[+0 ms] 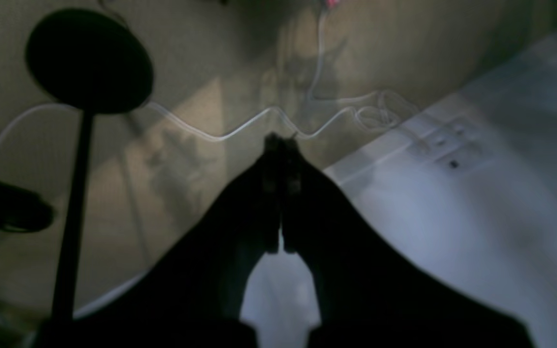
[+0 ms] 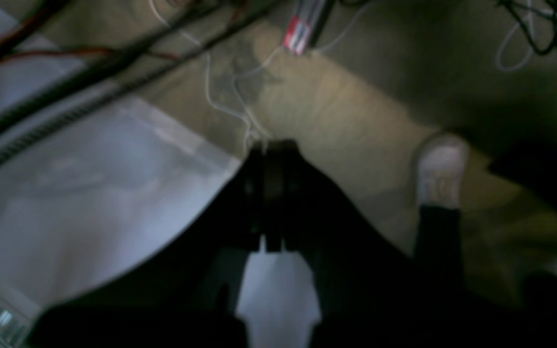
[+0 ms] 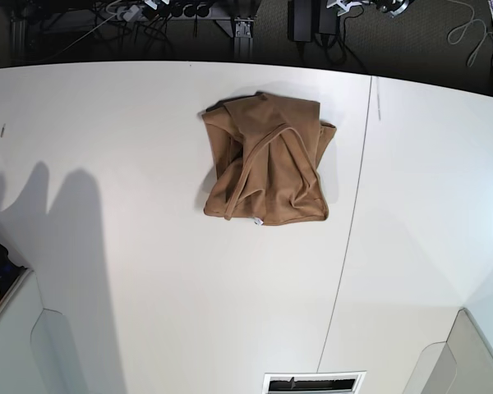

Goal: Layout the t-shirt on the table in an organized manner, then fold the t-shirt properly

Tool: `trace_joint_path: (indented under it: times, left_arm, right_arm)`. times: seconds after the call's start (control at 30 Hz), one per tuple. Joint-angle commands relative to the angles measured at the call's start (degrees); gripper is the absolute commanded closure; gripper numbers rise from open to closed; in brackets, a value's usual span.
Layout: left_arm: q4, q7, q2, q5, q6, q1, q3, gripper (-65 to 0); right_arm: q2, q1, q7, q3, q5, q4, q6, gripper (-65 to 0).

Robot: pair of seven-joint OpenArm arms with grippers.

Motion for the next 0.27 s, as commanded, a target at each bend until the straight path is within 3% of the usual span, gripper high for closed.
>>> trace_joint_path:
  times: [0.0,0.23]
  left_arm:
    - [-0.9,0.3,-0.2,-0.6,-0.2,-0.7,0.6,0.0]
    - [-3.0,-1.4,1.4,-0.6,-0.2,-3.2,1.3,0.0]
  right_arm:
    - [0.2,0.5,-1.1,0.2,-0.6,-0.7,0.0,0.0]
    - [-1.2,2.0,-1.4,0.3,-3.3,-3.1,0.1,0.0]
